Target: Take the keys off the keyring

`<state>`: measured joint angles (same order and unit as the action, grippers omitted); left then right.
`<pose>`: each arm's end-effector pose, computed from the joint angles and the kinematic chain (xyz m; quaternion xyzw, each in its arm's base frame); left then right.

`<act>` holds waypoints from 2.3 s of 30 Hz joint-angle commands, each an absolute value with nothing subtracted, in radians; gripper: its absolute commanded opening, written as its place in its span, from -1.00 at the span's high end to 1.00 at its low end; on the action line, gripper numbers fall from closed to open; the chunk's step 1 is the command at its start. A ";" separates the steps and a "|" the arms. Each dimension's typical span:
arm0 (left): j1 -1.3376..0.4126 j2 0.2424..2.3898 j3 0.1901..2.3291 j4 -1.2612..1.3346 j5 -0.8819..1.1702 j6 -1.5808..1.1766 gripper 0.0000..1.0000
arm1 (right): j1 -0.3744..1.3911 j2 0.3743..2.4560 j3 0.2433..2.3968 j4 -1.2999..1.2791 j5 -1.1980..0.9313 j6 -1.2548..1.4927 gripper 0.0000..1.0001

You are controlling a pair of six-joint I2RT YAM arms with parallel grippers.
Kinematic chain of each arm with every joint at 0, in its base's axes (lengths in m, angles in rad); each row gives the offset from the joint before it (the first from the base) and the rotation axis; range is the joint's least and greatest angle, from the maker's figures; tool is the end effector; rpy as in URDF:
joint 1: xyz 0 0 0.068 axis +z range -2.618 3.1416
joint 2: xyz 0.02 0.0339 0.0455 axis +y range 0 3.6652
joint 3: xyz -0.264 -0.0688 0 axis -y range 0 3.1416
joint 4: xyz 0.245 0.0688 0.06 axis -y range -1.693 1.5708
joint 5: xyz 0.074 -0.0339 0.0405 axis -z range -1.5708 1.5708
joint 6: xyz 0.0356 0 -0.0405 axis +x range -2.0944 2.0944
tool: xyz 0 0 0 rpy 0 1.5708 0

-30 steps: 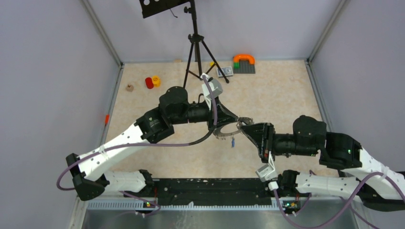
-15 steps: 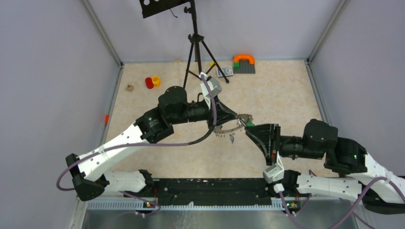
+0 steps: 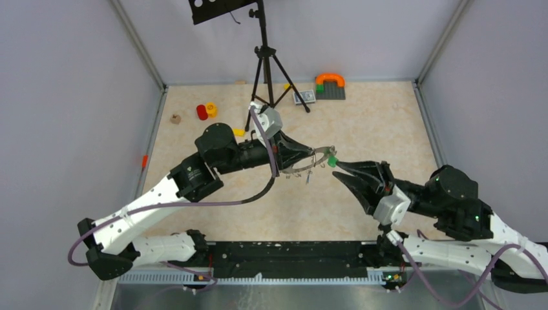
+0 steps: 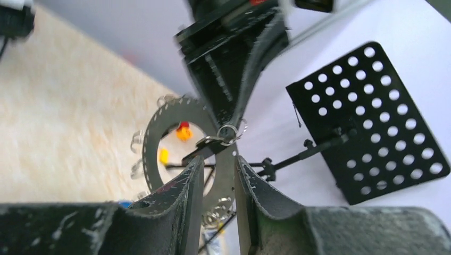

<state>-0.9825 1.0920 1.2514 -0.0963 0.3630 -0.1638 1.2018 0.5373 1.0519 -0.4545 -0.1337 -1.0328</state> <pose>0.1215 -0.2048 0.4527 0.3887 0.5652 -0.4927 0.5355 0.0266 0.0819 0.4280 -0.6362 0.2560 0.1069 0.7199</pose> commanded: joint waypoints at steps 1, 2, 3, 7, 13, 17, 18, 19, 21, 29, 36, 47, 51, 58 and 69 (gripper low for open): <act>-0.978 1.037 1.216 0.070 0.302 -0.137 1.00 | 1.210 0.508 0.974 -0.087 -0.070 -0.605 0.47; -0.978 1.031 1.207 0.085 0.279 -0.140 1.00 | 1.209 0.509 0.954 -0.039 -0.060 -0.541 0.47; -0.978 1.026 1.201 0.096 0.258 -0.141 1.00 | 1.209 0.515 0.944 -0.013 -0.050 -0.481 0.47; -0.978 1.005 1.178 0.128 0.145 -0.140 1.00 | 1.210 0.567 0.937 0.071 0.094 -0.262 0.23; -0.978 0.996 1.169 0.167 0.031 -0.140 1.00 | 1.210 0.686 0.941 0.128 0.225 -0.189 0.11; -0.978 0.991 1.160 0.189 0.009 -0.144 1.00 | 1.210 0.734 0.917 0.212 0.267 -0.180 0.06; -0.979 0.989 1.159 0.194 0.009 -0.143 1.00 | 1.210 0.743 0.908 0.231 0.282 -0.179 0.06; -0.978 0.988 1.158 0.196 0.009 -0.143 1.00 | 1.210 0.754 0.901 0.246 0.298 -0.180 0.05; -0.978 0.987 1.158 0.196 0.009 -0.143 1.00 | 1.210 0.768 0.891 0.273 0.327 -0.183 0.05; -0.979 0.968 1.137 0.191 0.107 -0.093 1.00 | 1.209 0.738 1.002 0.119 0.140 -0.234 0.13; -0.978 0.938 1.104 0.177 0.374 -0.049 1.00 | 1.209 0.730 1.194 -0.268 -0.107 -0.332 0.26; -0.978 0.927 1.094 0.182 0.567 -0.046 1.00 | 1.210 0.745 1.252 -0.355 -0.162 -0.302 0.36; -0.977 0.927 1.095 0.184 0.590 -0.046 1.00 | 1.210 0.768 1.250 -0.360 -0.169 -0.293 0.36; -0.979 0.932 1.097 0.181 0.635 -0.049 1.00 | 1.209 0.775 1.232 -0.334 -0.151 -0.295 0.36; -0.978 0.937 1.098 0.184 0.656 -0.046 1.00 | 1.210 0.784 1.224 -0.333 -0.160 -0.282 0.53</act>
<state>-0.9813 0.9569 1.0897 0.1059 0.6357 -0.0532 1.2022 0.7803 1.2243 -0.3611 -0.1535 -0.3008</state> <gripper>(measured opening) 0.014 0.240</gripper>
